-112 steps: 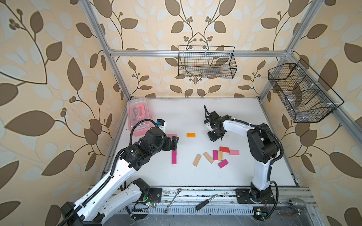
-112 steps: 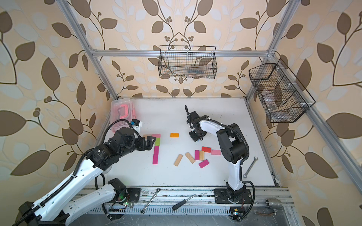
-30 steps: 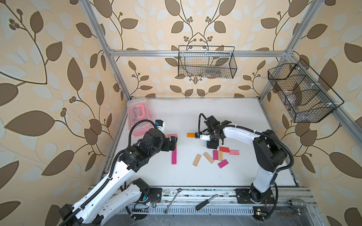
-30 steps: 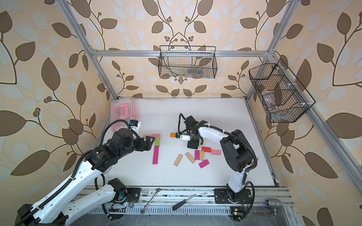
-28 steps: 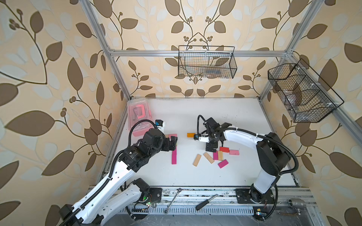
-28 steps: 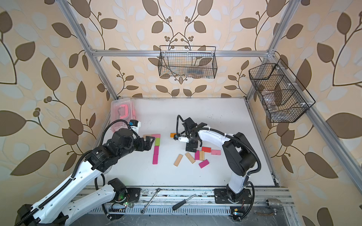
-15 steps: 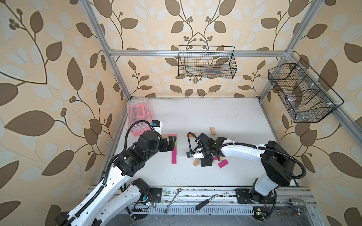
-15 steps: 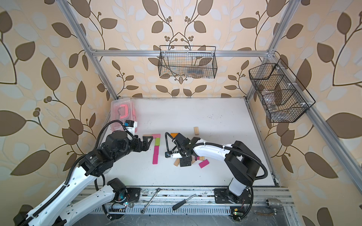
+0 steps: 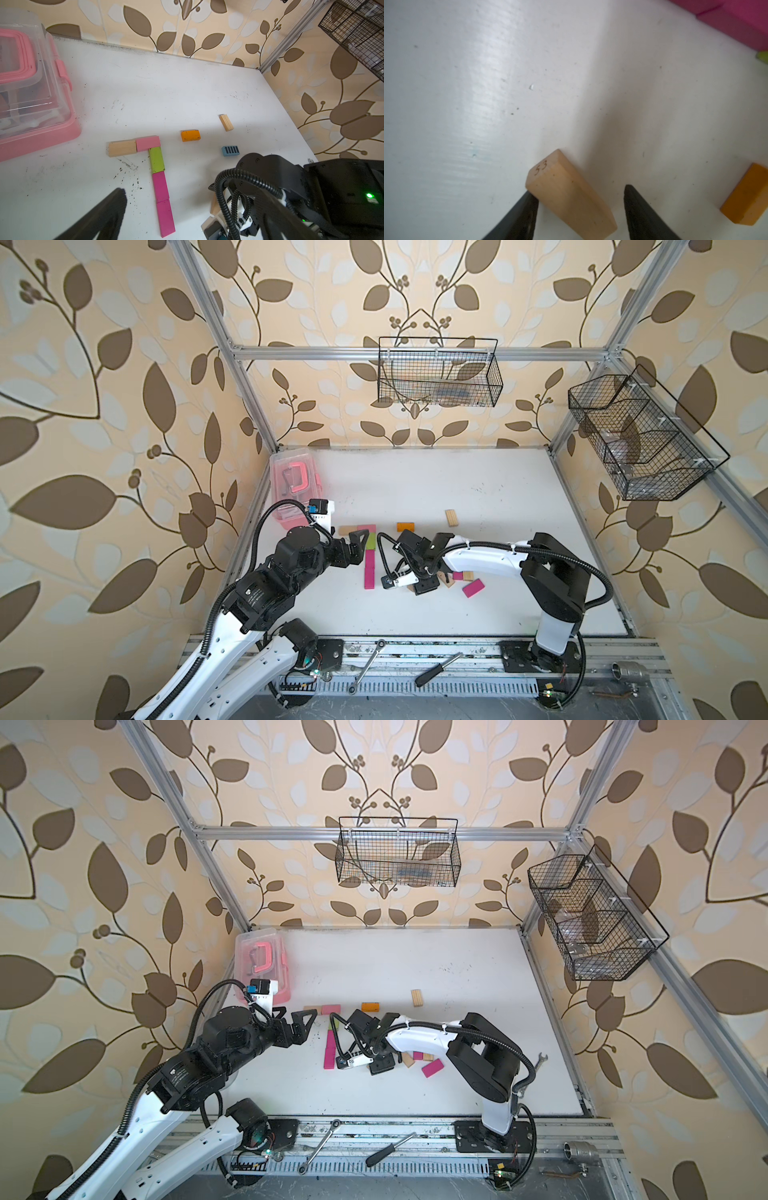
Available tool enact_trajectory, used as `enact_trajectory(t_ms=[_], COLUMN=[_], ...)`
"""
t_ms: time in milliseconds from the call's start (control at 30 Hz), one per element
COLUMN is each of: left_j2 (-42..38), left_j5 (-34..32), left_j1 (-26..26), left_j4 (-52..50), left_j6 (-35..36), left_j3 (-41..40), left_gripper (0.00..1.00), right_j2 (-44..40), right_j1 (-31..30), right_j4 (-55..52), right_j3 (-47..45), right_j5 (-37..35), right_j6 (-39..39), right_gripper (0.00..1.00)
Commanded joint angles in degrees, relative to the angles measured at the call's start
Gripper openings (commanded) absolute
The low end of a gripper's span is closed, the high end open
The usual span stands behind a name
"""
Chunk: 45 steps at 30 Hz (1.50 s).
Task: Assemble the number 7 with building blocks
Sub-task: Assemble the building block at the center of the board.
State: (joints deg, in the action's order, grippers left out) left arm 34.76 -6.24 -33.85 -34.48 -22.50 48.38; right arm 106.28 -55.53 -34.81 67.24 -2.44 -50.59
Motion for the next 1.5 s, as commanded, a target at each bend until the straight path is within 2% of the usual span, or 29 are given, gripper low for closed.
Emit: enact_trajectory(t_ms=[0, 167, 433, 633, 967, 1167, 1467], left_j2=[-0.8, -0.9, -0.5, 0.4, 1.3, 1.4, 2.0], left_j5=[-1.4, -1.8, -2.6, -3.1, -3.5, -3.4, -3.7], left_j1=[-1.0, -1.2, -1.2, -1.3, -1.2, -1.2, -1.2], left_j4=[1.2, 1.1, 0.6, -0.1, -0.7, -1.2, -0.9], left_j6=[-0.3, -0.2, 0.0, 0.2, 0.4, 0.3, 0.4], left_j3=[-0.4, -0.4, 0.0, 0.7, 1.1, 1.5, 1.5], left_gripper=[0.99, 0.99, 0.99, 0.99, 0.99, 0.99, 0.99], right_j2=[2.3, 2.6, 5.4, 4.0, 8.7, 14.2, 15.4], right_j1=[1.2, 3.9, 7.3, 15.3, 22.9, 25.2, 25.3], right_j4=[-4.9, -5.8, -6.7, 0.6, -2.4, -7.6, -8.7], right_j3=[0.5, 0.7, 6.1, 5.9, 13.2, 21.6, 23.2], right_j5=[0.3, 0.9, 3.6, 6.4, 4.4, 3.3, 4.4], right_j6=[-0.6, -0.1, 0.0, 2.1, -2.4, -5.1, -8.4], right_gripper=[0.58, 0.44, 0.29, 0.31, 0.32, 0.32, 0.33])
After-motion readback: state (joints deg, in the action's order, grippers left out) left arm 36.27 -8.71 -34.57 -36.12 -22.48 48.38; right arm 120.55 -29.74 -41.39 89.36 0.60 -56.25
